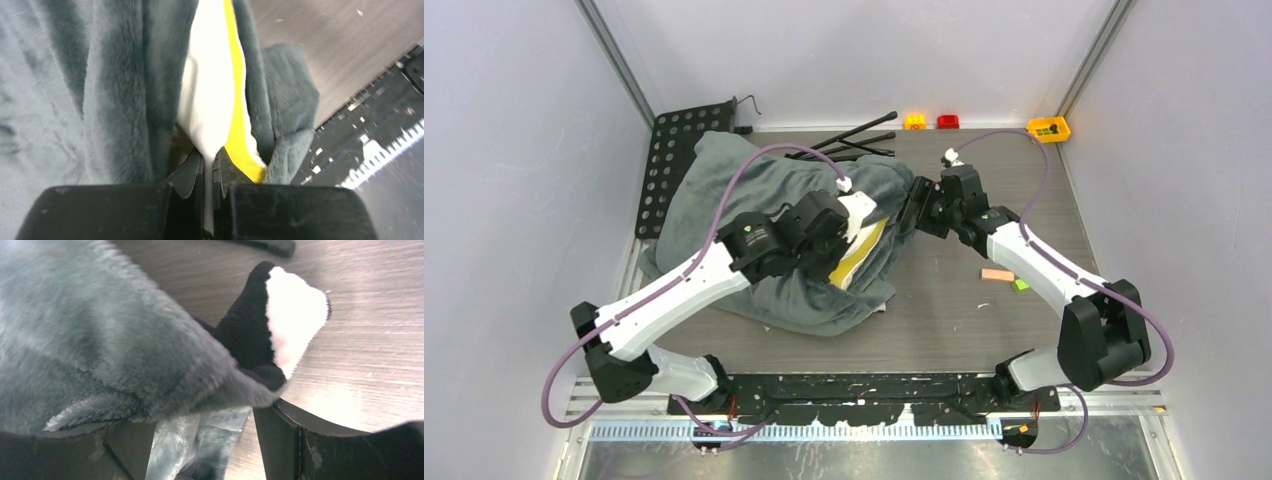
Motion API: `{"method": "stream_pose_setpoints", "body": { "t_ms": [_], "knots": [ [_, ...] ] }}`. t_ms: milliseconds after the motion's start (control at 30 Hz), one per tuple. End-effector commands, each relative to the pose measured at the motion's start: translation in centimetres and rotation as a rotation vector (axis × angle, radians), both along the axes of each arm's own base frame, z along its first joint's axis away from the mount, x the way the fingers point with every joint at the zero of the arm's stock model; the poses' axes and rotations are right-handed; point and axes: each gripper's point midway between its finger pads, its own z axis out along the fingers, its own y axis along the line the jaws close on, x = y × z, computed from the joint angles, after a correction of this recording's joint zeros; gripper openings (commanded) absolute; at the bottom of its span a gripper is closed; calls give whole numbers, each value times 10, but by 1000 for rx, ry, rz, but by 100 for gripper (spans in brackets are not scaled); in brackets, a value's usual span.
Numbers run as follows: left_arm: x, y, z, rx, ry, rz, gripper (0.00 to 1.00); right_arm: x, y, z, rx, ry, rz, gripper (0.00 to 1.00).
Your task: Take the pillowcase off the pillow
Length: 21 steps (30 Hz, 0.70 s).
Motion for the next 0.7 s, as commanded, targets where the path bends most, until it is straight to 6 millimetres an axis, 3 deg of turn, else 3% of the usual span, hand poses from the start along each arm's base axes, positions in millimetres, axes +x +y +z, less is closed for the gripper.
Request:
{"method": "stream_pose_setpoints", "body": {
  "t_ms": [0,167,333,433,567,667],
  "knots": [
    [-50,-19,41,-187,76,-273,0,35,-18,29,1,-66,-63,72],
    [-66,-24,59,-290,70,-361,0,61,-34,10,-31,5,-97,71],
    [-85,-29,82,-402,49,-481,0,67,-15,-10,10,57,-23,71],
    [-79,-28,86,-410,14,-452,0,64,-12,-16,19,65,-9,71],
    [-50,-20,69,-311,-23,-306,0,52,-18,-2,1,51,1,72],
    [-41,-20,62,-273,-17,-262,0,31,-27,28,-26,7,26,74]
  ]
}}
